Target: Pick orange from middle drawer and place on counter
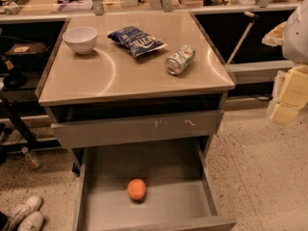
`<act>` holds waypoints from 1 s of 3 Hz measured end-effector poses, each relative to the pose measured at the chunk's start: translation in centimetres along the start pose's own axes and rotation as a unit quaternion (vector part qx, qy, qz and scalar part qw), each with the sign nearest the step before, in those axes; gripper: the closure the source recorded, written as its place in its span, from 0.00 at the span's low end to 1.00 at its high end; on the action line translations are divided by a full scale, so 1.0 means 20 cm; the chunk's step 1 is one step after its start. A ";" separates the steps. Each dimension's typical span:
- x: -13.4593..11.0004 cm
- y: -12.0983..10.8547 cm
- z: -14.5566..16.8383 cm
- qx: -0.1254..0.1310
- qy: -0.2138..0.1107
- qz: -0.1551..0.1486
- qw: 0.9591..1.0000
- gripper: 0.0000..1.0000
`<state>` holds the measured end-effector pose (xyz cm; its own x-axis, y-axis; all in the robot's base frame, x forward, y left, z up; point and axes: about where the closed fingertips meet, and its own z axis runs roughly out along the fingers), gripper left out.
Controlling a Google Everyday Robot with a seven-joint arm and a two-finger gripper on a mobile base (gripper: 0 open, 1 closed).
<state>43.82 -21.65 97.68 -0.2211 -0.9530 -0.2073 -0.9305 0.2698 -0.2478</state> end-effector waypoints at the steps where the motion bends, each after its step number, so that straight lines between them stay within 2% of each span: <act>1: 0.00 0.00 0.00 0.000 0.000 0.000 1.000 0.00; 2: -0.01 0.07 0.11 -0.019 -0.013 -0.004 1.000 0.00; 3: -0.09 0.25 0.33 -0.051 -0.031 -0.017 0.998 0.00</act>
Offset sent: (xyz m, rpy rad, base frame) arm -0.0186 0.0240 -0.0717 0.0845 0.1002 0.0625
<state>41.55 -17.68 90.59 -0.1739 -0.9499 -0.2597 -0.9628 0.2194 -0.1577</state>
